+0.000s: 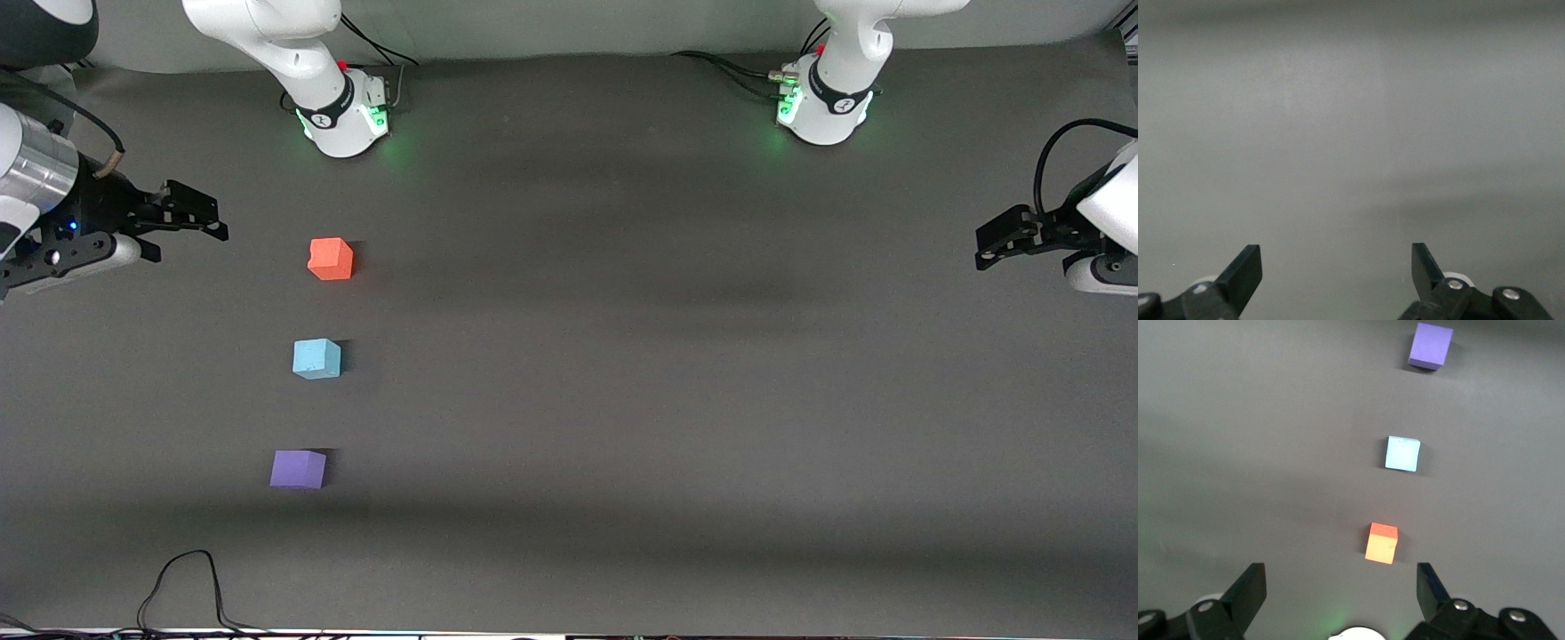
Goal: Place blue block between orange and purple blocks
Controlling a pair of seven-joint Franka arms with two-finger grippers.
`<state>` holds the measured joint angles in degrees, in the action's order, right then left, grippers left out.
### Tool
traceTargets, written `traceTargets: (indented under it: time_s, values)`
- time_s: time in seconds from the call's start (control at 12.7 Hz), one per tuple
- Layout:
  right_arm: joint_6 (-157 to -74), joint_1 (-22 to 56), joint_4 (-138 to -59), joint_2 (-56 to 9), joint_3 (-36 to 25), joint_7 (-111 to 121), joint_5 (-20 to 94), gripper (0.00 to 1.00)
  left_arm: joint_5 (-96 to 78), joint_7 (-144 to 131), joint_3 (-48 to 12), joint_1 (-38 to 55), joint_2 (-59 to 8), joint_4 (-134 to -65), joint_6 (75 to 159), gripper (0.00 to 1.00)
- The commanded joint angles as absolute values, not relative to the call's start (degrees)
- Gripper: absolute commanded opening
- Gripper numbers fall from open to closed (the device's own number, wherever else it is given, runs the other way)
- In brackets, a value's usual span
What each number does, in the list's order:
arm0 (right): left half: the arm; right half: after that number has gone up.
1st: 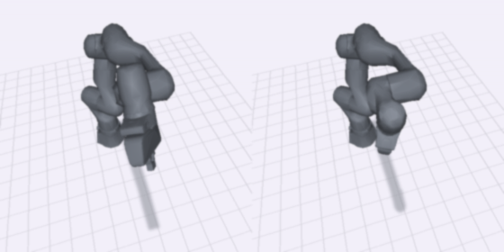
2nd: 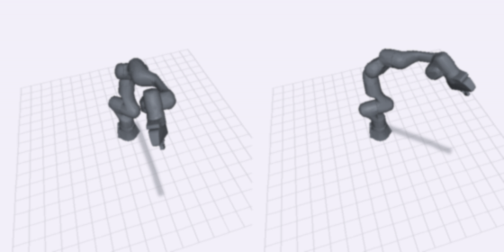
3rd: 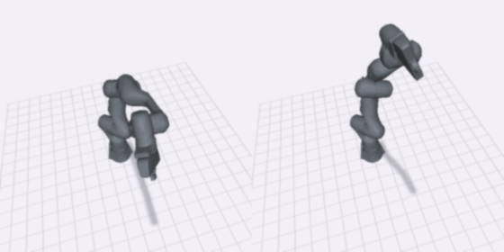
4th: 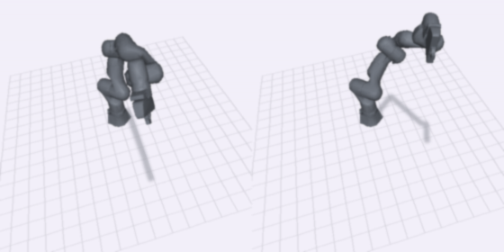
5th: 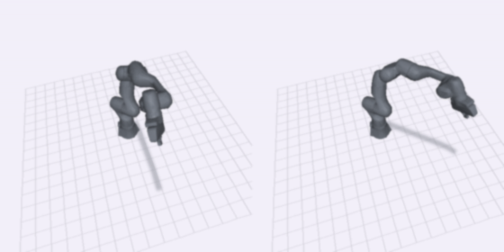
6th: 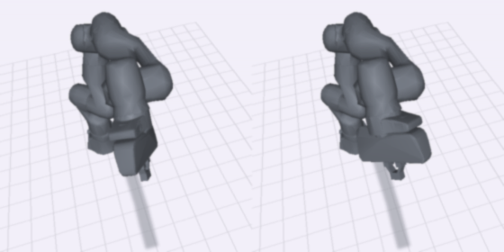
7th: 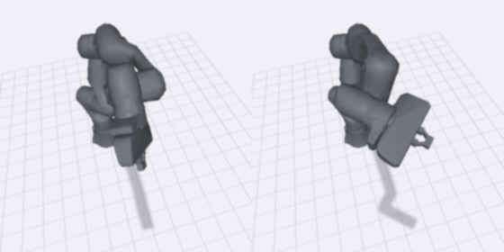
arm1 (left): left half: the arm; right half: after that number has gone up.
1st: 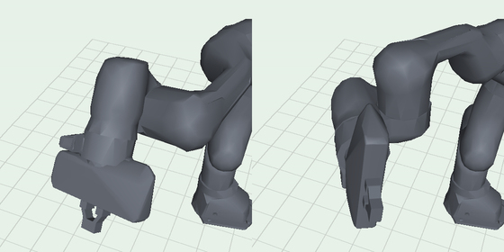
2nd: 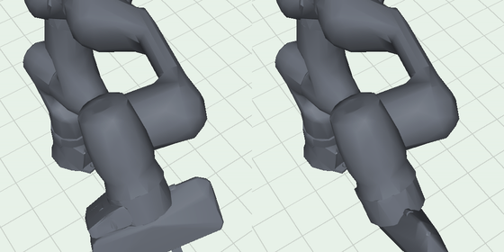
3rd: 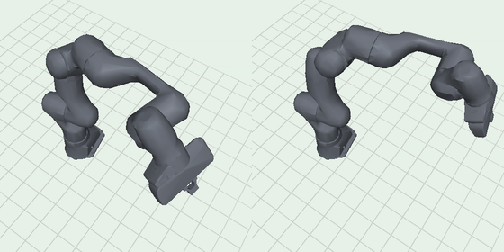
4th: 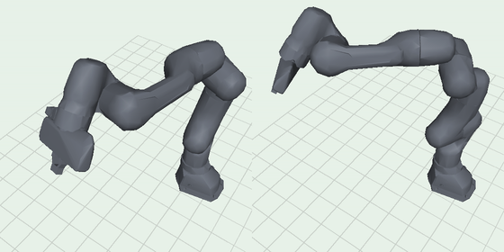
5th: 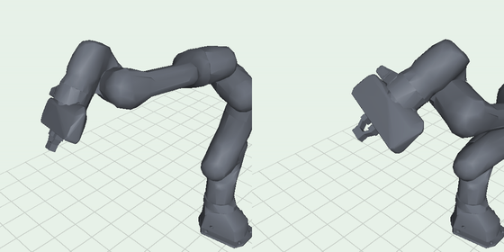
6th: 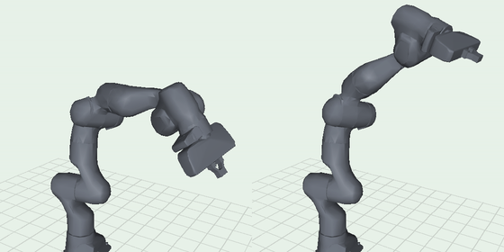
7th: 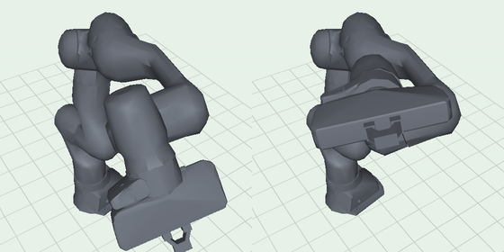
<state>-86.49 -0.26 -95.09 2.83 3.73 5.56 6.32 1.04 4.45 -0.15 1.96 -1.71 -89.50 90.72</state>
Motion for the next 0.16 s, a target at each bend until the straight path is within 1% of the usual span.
traceTargets:
  time_s: [0.0, 0.08]
  values:
    - [-86.31, -0.53, -96.51, 4.66, 4.66, 0.71, 5.27, 1.00, 0.88, 3.60, 0.26, 2.55, -1.14, -90.09, 91.67, 1.00]
    - [-86.31, -0.53, -96.59, 4.66, 4.66, 0.53, 5.27, 1.00, 0.88, 3.69, 0.26, 2.55, -1.14, -90.17, 91.67, 1.00]
